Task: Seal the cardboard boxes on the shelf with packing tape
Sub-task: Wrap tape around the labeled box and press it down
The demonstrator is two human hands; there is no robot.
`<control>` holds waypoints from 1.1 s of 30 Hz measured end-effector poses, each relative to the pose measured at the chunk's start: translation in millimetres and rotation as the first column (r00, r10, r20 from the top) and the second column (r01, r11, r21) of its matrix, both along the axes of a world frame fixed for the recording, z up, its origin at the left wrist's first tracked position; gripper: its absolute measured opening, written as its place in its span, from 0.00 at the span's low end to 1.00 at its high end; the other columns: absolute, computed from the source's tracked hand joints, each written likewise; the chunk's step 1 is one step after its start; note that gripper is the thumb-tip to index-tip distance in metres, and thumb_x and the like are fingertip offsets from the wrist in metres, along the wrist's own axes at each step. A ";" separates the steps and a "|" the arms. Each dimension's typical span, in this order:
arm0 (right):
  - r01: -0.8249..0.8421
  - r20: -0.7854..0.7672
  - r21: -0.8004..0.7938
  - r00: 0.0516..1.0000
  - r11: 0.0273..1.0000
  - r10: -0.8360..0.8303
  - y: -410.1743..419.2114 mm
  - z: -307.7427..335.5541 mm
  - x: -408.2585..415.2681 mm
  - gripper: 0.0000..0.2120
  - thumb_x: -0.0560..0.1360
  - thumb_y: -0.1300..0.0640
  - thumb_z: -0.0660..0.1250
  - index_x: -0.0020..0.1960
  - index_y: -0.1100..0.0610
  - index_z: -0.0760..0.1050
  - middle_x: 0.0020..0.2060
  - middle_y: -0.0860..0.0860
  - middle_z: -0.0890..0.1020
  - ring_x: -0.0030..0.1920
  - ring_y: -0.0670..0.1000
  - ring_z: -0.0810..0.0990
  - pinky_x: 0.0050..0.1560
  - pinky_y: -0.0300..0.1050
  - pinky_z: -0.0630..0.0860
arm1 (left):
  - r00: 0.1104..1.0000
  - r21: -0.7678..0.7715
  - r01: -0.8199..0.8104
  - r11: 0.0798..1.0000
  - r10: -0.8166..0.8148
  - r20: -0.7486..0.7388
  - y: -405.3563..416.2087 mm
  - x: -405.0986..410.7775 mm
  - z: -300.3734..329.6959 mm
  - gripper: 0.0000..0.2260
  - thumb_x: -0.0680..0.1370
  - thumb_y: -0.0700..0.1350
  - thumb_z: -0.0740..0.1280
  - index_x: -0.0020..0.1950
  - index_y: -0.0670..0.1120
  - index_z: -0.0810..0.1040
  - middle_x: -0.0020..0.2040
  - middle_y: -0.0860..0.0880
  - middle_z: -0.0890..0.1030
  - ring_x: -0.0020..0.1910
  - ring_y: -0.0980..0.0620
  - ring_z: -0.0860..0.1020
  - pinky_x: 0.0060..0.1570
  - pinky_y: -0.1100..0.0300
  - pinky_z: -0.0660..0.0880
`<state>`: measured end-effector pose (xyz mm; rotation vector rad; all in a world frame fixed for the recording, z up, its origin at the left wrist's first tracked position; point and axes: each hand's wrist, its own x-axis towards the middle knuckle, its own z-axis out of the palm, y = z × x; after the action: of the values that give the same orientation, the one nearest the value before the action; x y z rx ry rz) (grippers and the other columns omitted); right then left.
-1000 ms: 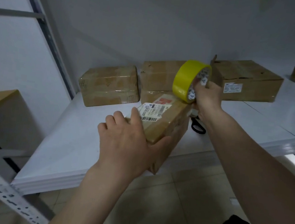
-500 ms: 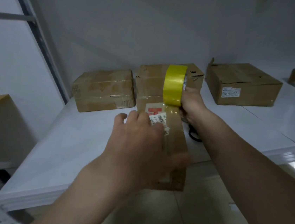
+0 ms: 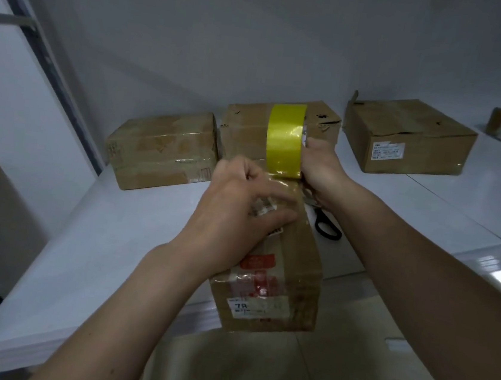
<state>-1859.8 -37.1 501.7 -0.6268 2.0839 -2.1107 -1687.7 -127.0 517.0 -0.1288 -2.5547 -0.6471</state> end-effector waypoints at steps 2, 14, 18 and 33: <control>-0.006 -0.023 0.013 1.000 1.000 0.007 -1.5 1.2 -0.4 0.11 0.78 0.57 0.65 0.38 0.57 0.76 0.33 0.53 0.79 0.36 0.52 0.78 0.40 0.45 0.72 | 0.991 -0.009 0.029 1.000 -0.028 0.128 -3.1 -1.3 0.2 0.13 0.76 0.53 0.70 0.60 0.61 0.81 0.56 0.54 0.71 0.61 0.53 0.65 0.64 0.61 0.65; -0.110 -0.086 0.037 0.990 0.993 0.113 3.9 2.7 10.1 0.12 0.77 0.64 0.65 0.35 0.54 0.75 0.29 0.48 0.79 0.32 0.48 0.77 0.35 0.40 0.73 | 0.971 0.359 -0.078 0.930 -0.011 0.239 -8.7 -24.0 1.5 0.08 0.69 0.57 0.77 0.42 0.54 0.87 0.47 0.51 0.85 0.49 0.52 0.83 0.54 0.46 0.79; -0.165 -0.122 0.145 0.975 0.975 0.183 13.2 3.7 11.7 0.05 0.78 0.60 0.63 0.46 0.55 0.77 0.39 0.52 0.82 0.43 0.52 0.81 0.43 0.47 0.77 | 0.949 0.259 -0.268 0.928 0.208 0.238 -9.9 -44.8 15.4 0.20 0.63 0.56 0.81 0.41 0.46 0.77 0.39 0.51 0.81 0.42 0.51 0.80 0.43 0.52 0.77; -0.034 0.343 -0.474 0.913 0.880 0.220 13.9 1.8 45.3 0.30 0.80 0.36 0.43 0.46 0.51 0.79 0.43 0.54 0.85 0.45 0.52 0.83 0.49 0.49 0.78 | 0.939 0.431 0.036 0.902 -0.178 0.295 -14.7 -62.4 13.8 0.48 0.73 0.39 0.75 0.81 0.56 0.46 0.61 0.54 0.79 0.50 0.64 0.81 0.53 0.62 0.79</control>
<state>-1814.4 -23.2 503.5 -0.3321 1.3047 -2.4190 -1750.1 -141.7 530.9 -0.0142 -2.6569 -1.3494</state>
